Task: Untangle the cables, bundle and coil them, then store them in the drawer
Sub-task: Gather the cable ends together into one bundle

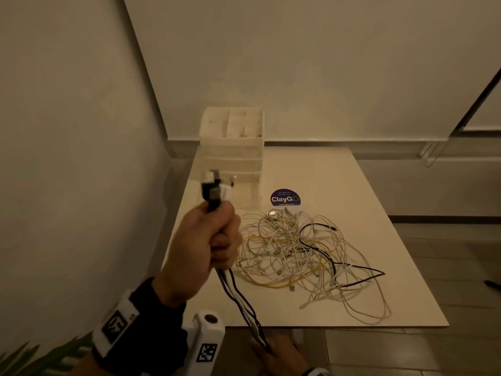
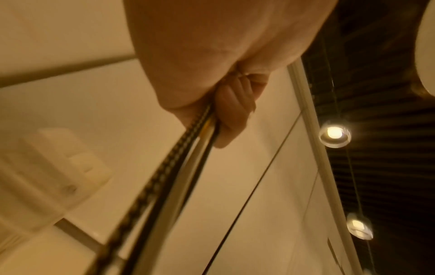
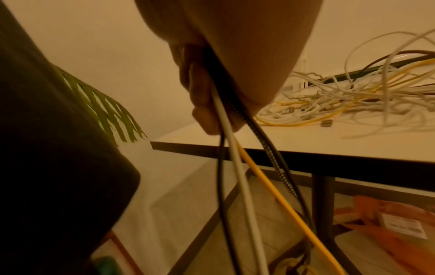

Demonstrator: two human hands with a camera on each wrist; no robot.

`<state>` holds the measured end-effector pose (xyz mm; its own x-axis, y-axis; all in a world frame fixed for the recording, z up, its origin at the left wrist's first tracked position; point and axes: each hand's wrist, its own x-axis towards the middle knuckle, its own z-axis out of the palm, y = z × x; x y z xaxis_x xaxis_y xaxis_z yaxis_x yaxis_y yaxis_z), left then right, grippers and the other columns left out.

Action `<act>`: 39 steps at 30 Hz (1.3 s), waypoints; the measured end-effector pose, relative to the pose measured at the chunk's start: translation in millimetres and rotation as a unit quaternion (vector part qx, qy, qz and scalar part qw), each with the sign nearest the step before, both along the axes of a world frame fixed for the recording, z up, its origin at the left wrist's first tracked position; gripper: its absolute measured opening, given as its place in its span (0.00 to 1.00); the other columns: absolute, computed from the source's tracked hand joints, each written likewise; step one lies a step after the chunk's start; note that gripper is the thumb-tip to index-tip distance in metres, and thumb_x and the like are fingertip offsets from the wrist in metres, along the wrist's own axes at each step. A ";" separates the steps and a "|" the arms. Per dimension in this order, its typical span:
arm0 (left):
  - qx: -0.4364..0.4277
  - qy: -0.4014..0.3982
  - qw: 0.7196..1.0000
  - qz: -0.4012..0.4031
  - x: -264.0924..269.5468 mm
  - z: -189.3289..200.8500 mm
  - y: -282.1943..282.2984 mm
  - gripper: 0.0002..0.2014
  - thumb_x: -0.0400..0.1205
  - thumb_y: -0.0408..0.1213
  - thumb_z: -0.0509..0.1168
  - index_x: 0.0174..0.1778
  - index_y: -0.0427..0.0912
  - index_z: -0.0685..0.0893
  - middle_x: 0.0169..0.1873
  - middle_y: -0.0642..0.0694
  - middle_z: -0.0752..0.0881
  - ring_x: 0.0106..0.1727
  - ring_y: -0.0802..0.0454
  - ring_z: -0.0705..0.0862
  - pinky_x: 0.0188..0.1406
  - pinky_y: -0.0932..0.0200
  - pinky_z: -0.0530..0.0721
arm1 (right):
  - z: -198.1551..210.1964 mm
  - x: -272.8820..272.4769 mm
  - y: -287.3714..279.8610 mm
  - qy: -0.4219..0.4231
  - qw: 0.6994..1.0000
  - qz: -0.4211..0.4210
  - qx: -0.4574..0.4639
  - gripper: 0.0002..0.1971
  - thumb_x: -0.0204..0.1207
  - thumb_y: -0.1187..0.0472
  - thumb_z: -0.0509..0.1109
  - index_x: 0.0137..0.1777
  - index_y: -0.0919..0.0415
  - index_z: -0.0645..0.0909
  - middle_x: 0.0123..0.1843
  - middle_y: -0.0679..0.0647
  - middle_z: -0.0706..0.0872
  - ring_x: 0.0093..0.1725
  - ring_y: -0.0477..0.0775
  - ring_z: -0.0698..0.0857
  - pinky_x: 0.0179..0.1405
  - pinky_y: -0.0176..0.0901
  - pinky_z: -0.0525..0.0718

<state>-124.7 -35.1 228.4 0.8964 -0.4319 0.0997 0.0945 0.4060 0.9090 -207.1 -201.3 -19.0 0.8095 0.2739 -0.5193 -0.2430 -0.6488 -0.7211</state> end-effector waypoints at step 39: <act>0.030 0.040 0.997 0.054 31.5 -25.8 -23.1 0.17 0.81 0.39 0.57 0.25 0.44 0.67 0.19 0.48 0.61 0.17 0.56 0.56 0.17 0.65 0.55 | 99.9 176.3 -136.6 -0.214 0.944 -0.223 0.112 0.09 0.77 0.74 0.66 0.44 0.60 0.80 0.43 0.53 0.90 0.45 0.56 0.89 0.42 0.46 0.81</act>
<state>-93.2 -58.3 202.5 0.9421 -0.3353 0.0020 0.1271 0.3626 0.9232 -30.8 -337.8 80.8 0.9928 -0.0801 -0.0886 -0.1122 -0.3698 -0.9223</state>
